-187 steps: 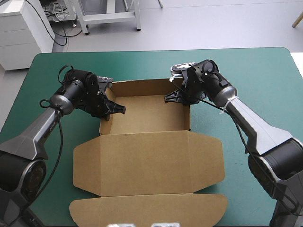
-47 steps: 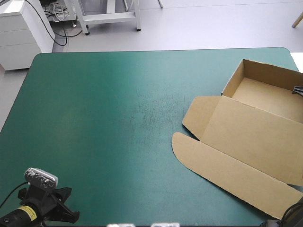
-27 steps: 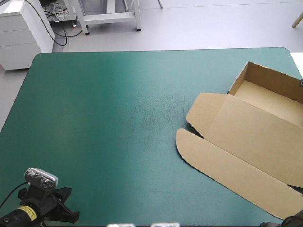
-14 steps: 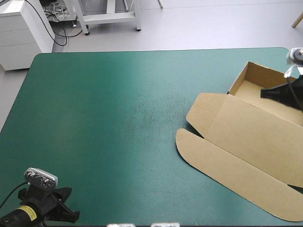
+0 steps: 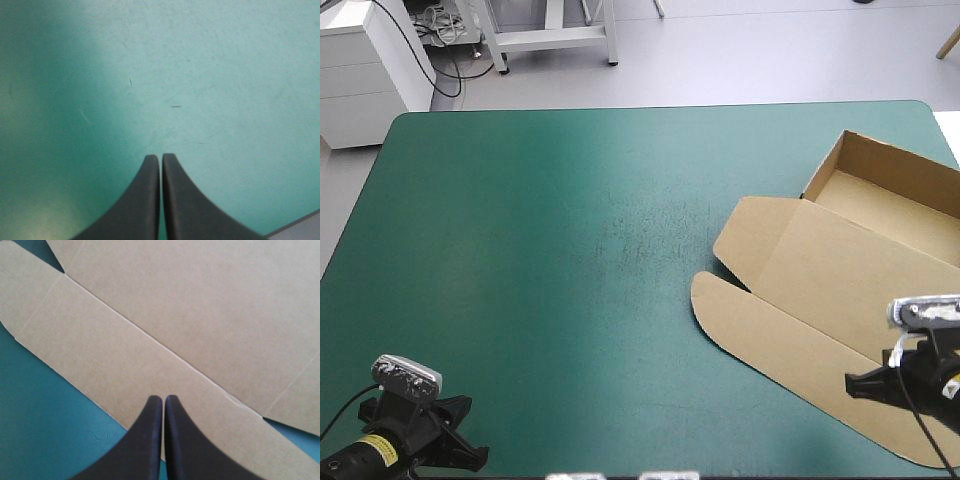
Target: Fold the box
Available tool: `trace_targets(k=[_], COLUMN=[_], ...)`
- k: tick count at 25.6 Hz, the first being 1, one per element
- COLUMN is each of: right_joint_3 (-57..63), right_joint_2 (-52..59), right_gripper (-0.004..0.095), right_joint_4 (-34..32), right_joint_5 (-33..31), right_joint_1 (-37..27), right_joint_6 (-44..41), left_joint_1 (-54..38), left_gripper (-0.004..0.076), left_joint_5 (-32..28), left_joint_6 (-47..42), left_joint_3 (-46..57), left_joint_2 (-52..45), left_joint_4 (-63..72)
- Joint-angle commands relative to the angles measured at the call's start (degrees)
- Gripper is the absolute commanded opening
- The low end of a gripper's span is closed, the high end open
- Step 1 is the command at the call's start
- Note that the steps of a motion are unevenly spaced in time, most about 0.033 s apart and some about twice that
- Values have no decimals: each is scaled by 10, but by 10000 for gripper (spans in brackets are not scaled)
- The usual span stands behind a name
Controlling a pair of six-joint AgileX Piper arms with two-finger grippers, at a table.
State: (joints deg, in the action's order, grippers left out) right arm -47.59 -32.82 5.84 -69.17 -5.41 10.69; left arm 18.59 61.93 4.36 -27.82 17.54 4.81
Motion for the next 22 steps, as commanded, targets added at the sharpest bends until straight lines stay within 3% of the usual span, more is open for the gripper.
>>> trace_targets(k=[1,7,11,22], right_joint_3=[37,159,172,172], right_joint_2=[48,222,297,320], right_gripper=[-2,-2,-2,-2], right_joint_4=[4,22,20,21], right_joint_5=[42,62,87,89], right_joint_1=[0,0,0,0], right_joint_6=[7,7,14,15], left_joint_1=[3,3,3,3], left_gripper=[-8,-8,-8,-8], left_joint_5=[-32,-32,-32,-32], left_joint_6=[-4,-4,-4,-4], left_joint_3=[-13,-13,-13,-13], left_joint_2=[8,8,8,8], left_joint_4=[10,10,10,10])
